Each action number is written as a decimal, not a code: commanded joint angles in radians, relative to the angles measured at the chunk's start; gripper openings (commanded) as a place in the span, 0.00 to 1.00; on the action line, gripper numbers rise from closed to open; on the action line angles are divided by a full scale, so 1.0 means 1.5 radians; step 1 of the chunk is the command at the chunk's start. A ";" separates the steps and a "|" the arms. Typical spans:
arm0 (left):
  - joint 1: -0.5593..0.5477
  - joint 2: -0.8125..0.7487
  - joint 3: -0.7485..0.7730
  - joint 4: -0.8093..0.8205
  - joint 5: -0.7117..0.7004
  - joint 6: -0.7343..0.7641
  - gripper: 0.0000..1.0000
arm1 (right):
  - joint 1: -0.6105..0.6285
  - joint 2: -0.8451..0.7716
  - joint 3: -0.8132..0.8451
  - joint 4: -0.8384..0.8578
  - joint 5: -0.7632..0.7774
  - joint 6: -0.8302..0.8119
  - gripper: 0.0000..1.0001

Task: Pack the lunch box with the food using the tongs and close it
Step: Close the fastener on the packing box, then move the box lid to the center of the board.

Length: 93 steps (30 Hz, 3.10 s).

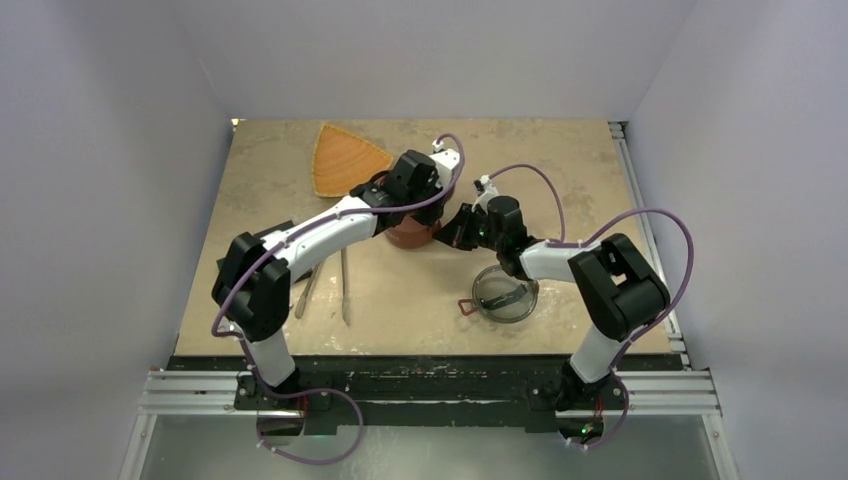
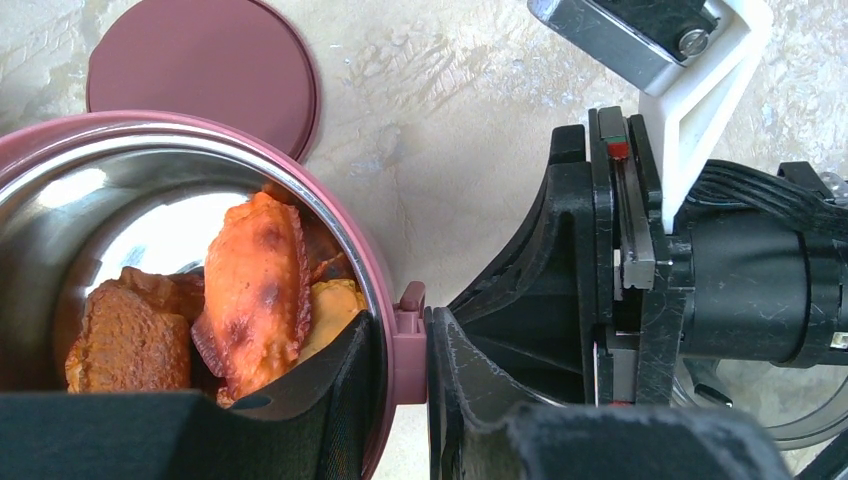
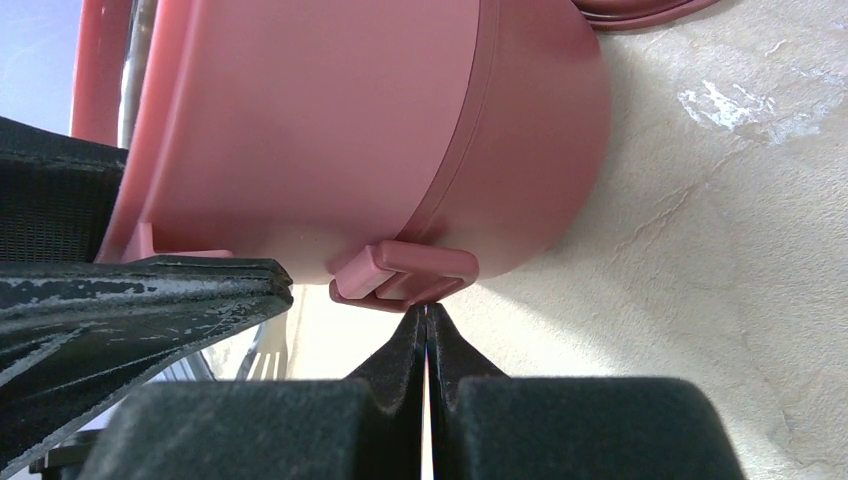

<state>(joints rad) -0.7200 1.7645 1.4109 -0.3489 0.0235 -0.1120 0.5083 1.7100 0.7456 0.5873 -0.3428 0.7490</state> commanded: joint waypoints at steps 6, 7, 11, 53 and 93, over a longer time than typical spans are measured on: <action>0.032 0.007 -0.040 -0.049 0.066 -0.072 0.00 | 0.009 -0.070 0.022 -0.044 0.065 -0.047 0.04; 0.039 0.003 -0.041 -0.044 0.064 -0.076 0.00 | 0.009 -0.088 0.022 -0.064 0.074 -0.055 0.07; 0.056 -0.004 -0.041 -0.037 0.062 -0.079 0.00 | 0.009 -0.157 0.022 -0.158 0.120 -0.081 0.19; 0.164 -0.146 0.036 -0.053 0.071 -0.092 0.63 | -0.030 0.091 0.406 -0.442 0.298 -0.228 0.60; 0.299 -0.242 -0.147 0.102 0.028 -0.115 0.62 | -0.082 0.350 0.664 -0.475 0.226 -0.226 0.50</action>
<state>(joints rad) -0.2749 1.3949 1.1908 -0.2401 0.0410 -0.2710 0.3813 2.1983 1.6752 -0.1566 0.0082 0.4114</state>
